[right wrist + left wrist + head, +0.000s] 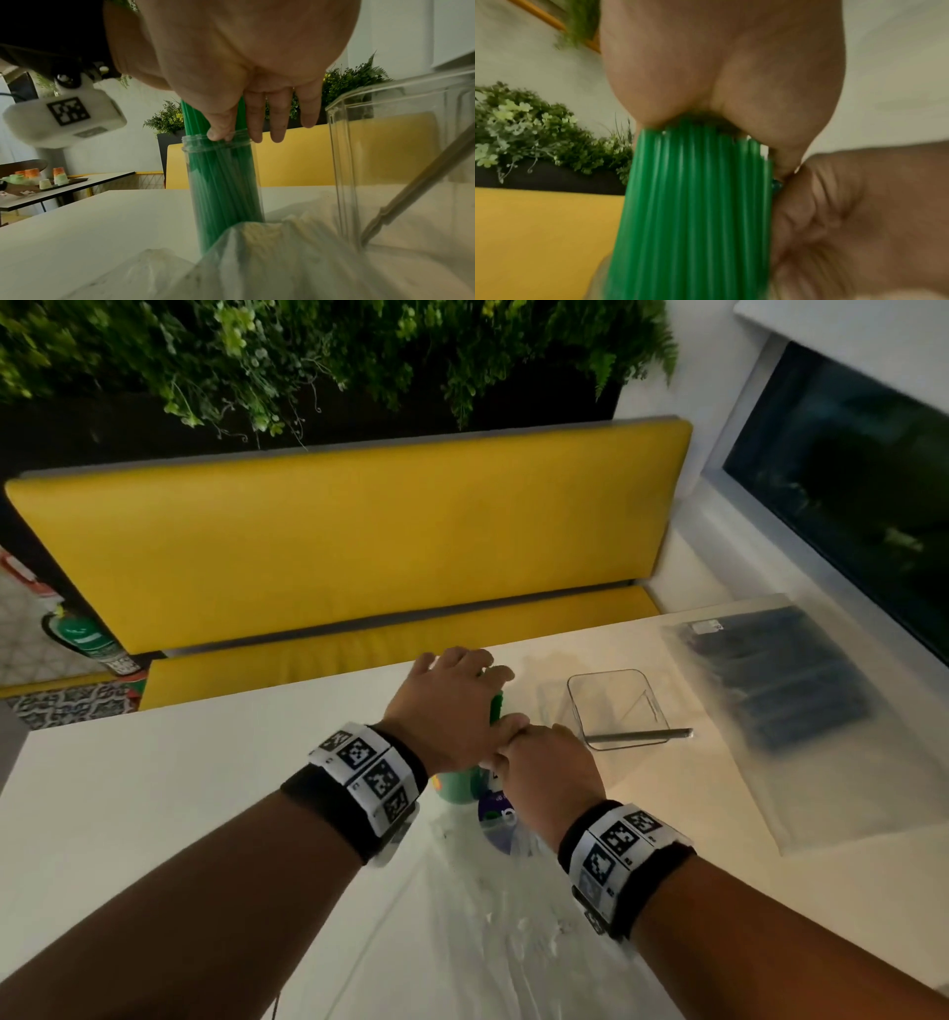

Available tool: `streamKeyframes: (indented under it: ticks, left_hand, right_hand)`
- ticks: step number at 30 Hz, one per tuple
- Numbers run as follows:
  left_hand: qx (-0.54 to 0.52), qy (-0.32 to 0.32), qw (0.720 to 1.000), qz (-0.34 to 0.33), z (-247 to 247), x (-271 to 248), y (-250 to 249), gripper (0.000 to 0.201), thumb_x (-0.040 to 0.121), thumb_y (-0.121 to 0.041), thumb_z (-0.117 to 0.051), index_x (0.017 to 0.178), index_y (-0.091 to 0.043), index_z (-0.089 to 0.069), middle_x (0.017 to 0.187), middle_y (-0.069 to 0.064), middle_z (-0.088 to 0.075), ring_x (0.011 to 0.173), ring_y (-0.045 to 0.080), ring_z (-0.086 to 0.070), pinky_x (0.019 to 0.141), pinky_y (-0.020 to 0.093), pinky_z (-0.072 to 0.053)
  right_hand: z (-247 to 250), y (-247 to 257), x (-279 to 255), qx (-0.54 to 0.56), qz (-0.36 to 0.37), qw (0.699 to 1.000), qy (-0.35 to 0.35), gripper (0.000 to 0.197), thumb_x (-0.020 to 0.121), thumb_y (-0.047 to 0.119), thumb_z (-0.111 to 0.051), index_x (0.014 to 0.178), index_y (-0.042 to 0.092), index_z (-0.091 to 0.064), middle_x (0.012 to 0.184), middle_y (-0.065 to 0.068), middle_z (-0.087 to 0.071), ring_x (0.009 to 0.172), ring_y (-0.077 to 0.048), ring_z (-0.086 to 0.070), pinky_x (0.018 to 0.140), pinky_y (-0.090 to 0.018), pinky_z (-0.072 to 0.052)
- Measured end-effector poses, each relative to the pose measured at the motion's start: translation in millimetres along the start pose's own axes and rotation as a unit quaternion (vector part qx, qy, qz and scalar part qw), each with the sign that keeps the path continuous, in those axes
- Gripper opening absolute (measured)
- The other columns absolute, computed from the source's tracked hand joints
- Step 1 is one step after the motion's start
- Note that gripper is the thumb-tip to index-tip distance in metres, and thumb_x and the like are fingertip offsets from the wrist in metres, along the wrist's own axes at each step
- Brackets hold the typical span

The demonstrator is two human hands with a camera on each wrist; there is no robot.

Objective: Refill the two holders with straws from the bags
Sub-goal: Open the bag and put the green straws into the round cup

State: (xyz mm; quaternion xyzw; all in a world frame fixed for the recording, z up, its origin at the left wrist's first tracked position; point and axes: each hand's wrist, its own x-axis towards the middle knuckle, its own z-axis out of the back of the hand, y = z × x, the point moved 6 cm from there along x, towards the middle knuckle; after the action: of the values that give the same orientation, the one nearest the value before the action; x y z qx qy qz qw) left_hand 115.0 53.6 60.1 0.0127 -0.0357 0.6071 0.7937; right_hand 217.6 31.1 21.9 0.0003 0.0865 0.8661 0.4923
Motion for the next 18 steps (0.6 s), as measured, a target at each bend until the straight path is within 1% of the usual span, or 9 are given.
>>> streamKeyframes:
  ticks: [2, 4, 6, 8, 9, 11, 13, 15, 18]
  left_hand:
    - [-0.011, -0.033, 0.999, 0.025, 7.7, 1.0, 1.1, 0.062, 0.091, -0.067, -0.034, 0.137, -0.028, -0.052, 0.142, 0.001, -0.051, 0.131, 0.027, -0.045, 0.108, 0.054, -0.035]
    - [-0.002, -0.028, 0.999, 0.033, 0.7, -1.4, -0.9, 0.055, 0.095, -0.058, -0.03, 0.132, -0.025, -0.055, 0.136, 0.001, -0.056, 0.125, 0.026, -0.048, 0.103, 0.049, -0.04]
    - [-0.008, -0.021, 0.999, 0.039, -6.8, -2.8, 0.0, 0.049, 0.098, -0.049, -0.028, 0.127, -0.023, -0.058, 0.128, 0.0, -0.06, 0.118, 0.025, -0.05, 0.097, 0.043, -0.044]
    - [-0.016, -0.009, 0.999, 0.046, -8.5, 0.5, 0.4, 0.043, 0.101, -0.045, -0.032, 0.125, -0.021, -0.058, 0.125, 0.002, -0.059, 0.116, 0.027, -0.048, 0.094, 0.043, -0.045]
    - [-0.015, -0.005, 0.999, 0.049, -8.3, 1.8, 0.5, 0.04, 0.102, -0.045, -0.033, 0.124, -0.021, -0.057, 0.125, 0.002, -0.058, 0.116, 0.028, -0.047, 0.093, 0.043, -0.044]
    - [-0.01, 0.001, 0.999, 0.053, -10.0, 3.5, 0.9, 0.04, 0.102, -0.048, -0.032, 0.122, -0.022, -0.056, 0.124, 0.002, -0.057, 0.116, 0.027, -0.046, 0.093, 0.043, -0.043]
    - [-0.028, 0.016, 0.998, 0.057, -8.4, 1.3, 1.4, 0.048, 0.098, -0.06, -0.032, 0.124, -0.027, -0.054, 0.128, 0.0, -0.056, 0.119, 0.025, -0.045, 0.096, 0.044, -0.042]
    - [-0.075, 0.013, 0.995, 0.061, -0.7, -4.4, 4.8, 0.063, 0.09, -0.075, -0.029, 0.13, -0.032, -0.052, 0.138, -0.001, -0.051, 0.127, 0.025, -0.043, 0.103, 0.047, -0.037]
    - [-0.194, -0.108, 0.974, 0.043, 40.7, -27.1, 12.2, 0.068, 0.087, -0.076, -0.034, 0.132, -0.03, -0.055, 0.145, 0.003, -0.046, 0.134, 0.026, -0.04, 0.106, 0.046, -0.034]
  right_hand:
    - [-0.3, -1.0, -0.5, 0.013, 0.002, 1.0, -0.013, 0.029, 0.099, 0.041, -0.043, 0.096, 0.027, -0.069, 0.093, 0.005, -0.07, 0.083, -0.02, -0.061, 0.076, -0.034, -0.036]
    - [-2.9, -2.3, 0.3, 0.026, 0.002, 0.999, -0.024, 0.026, 0.098, 0.039, -0.046, 0.097, 0.027, -0.069, 0.094, 0.005, -0.07, 0.087, -0.02, -0.061, 0.077, -0.034, -0.04]
    - [-5.9, -2.2, 0.4, 0.037, 0.012, 0.999, -0.024, 0.022, 0.097, 0.031, -0.047, 0.103, 0.029, -0.068, 0.1, 0.004, -0.071, 0.1, -0.021, -0.062, 0.09, -0.037, -0.045]
    - [-4.2, -2.6, -7.9, 0.068, 0.02, 0.997, -0.018, 0.031, 0.095, 0.02, -0.046, 0.117, 0.03, -0.065, 0.113, 0.001, -0.07, 0.111, -0.022, -0.06, 0.106, -0.038, -0.041]
    - [0.4, -2.9, -17.2, 0.093, 0.014, 0.995, -0.024, 0.034, 0.095, 0.019, -0.045, 0.122, 0.03, -0.063, 0.119, 0.0, -0.068, 0.113, -0.022, -0.058, 0.107, -0.036, -0.04]
    - [8.5, -4.7, -49.0, 0.126, -0.024, 0.991, -0.037, 0.034, 0.097, 0.033, -0.044, 0.128, 0.034, -0.057, 0.132, 0.003, -0.06, 0.124, -0.019, -0.049, 0.105, -0.033, -0.041]
    - [-6.6, -1.9, -87.9, 0.124, -0.06, 0.99, 0.04, 0.055, 0.089, 0.064, -0.043, 0.14, 0.044, -0.038, 0.156, 0.004, -0.032, 0.144, -0.021, -0.025, 0.115, -0.044, -0.027]
    - [-48.6, -0.7, -120.4, 0.102, -0.096, 0.972, 0.188, 0.098, 0.067, 0.087, -0.046, 0.147, 0.051, -0.004, 0.163, 0.005, 0.009, 0.149, -0.03, 0.008, 0.113, -0.066, -0.007]
    - [-116.4, -11.6, -145.5, 0.062, -0.135, 0.939, 0.31, 0.131, 0.052, 0.085, -0.063, 0.142, 0.049, 0.025, 0.155, 0.002, 0.036, 0.144, -0.042, 0.023, 0.101, -0.077, -0.005]
